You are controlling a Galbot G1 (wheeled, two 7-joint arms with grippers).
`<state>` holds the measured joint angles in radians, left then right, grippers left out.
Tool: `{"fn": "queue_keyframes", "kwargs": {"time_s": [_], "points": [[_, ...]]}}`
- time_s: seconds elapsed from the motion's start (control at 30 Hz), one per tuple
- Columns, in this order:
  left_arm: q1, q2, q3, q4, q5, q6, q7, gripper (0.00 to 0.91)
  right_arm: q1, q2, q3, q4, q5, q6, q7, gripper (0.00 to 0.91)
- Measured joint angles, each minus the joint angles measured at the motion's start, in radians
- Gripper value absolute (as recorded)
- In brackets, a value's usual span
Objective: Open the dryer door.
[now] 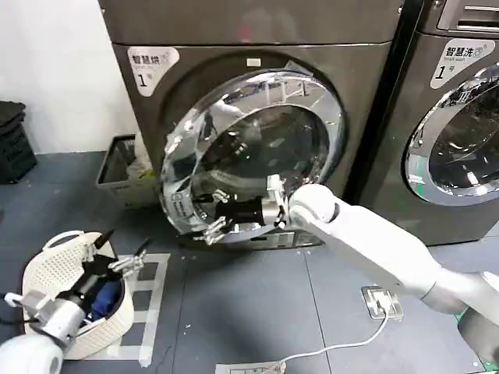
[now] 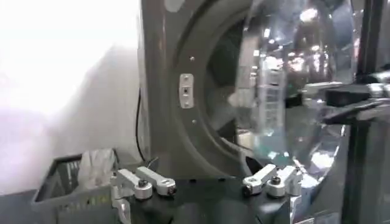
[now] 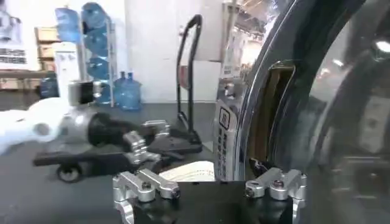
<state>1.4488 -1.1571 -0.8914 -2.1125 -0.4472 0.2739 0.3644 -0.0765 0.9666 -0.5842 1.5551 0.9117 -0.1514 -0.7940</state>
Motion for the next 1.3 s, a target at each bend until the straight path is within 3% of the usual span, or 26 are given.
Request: {"fn": "queue_keyframes", "kwargs": {"time_s": [0.4,0.9,1.1,1.3], "points": [[-0.094,0.103,0.034,0.081,-0.055,-0.009,0.000,0.907,0.000,-0.104,-0.006,0.085,-0.003,0.009,-0.130,0.907],[-0.279,0.238,0.234,0.164,-0.129,-0.061,0.058,0.907,-0.064,-0.291,0.076,0.180,-0.046,0.058,-0.318,0.907],[-0.354,0.268,0.321,0.193,-0.198,-0.071,0.091,0.907,-0.158,-0.382,0.197,0.204,-0.037,0.072,-0.334,0.907],[-0.414,0.286,0.395,0.205,-0.225,-0.090,0.121,0.907,-0.370,-0.495,0.455,0.236,-0.018,0.110,-0.320,0.907]]}}
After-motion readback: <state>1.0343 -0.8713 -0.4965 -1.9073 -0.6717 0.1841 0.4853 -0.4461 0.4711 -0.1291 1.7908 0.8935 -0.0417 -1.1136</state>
